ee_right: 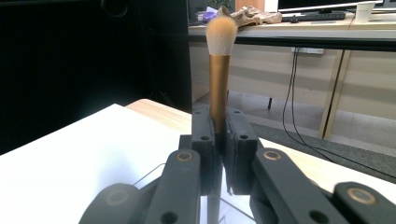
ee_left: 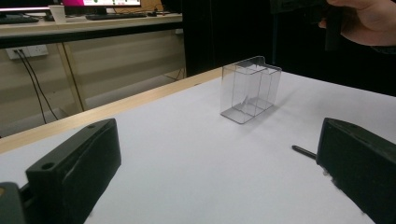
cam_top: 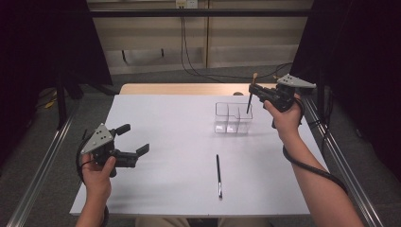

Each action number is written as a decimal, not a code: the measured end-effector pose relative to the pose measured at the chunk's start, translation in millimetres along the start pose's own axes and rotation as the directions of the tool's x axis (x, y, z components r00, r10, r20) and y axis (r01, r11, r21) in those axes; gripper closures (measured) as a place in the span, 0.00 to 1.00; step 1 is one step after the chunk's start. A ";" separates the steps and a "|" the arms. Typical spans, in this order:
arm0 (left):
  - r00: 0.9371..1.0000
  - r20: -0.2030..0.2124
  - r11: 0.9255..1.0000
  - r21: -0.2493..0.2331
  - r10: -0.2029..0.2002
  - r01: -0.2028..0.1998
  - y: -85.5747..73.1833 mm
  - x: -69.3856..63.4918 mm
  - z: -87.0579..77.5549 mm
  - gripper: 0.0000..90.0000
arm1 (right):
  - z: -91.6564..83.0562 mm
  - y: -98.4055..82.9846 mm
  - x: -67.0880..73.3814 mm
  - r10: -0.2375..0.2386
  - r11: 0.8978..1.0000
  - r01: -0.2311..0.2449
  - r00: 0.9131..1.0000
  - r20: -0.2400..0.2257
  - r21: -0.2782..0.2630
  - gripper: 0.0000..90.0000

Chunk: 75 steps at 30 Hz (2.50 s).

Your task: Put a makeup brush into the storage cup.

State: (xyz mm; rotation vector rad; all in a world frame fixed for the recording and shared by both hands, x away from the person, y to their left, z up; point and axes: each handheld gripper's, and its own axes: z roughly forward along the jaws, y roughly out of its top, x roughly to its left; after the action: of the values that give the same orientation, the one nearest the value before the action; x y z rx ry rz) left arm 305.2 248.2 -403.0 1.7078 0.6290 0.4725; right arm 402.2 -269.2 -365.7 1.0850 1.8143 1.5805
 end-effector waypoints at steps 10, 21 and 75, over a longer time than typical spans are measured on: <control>1.000 0.003 1.000 0.003 0.016 -0.016 1.2 -0.5 0.1 0.00 | 2.9 -8.0 0.5 -0.013 1.000 0.013 1.000 0.000 0.020 0.93; 1.000 0.006 1.000 -0.003 0.002 -0.002 0.5 -1.3 1.1 0.00 | 2.4 -13.3 -1.1 -0.010 1.000 0.010 1.000 0.001 0.029 0.93; 1.000 0.004 1.000 0.003 0.012 -0.012 0.0 0.1 1.1 0.00 | 2.8 -32.3 -4.6 -0.023 0.998 0.023 1.000 0.002 0.058 0.93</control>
State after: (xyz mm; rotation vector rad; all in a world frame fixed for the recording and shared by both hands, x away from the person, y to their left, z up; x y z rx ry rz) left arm 306.0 247.5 -403.2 1.7154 0.6174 0.4770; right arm 399.2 -271.7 -398.2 1.0876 1.8751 1.5215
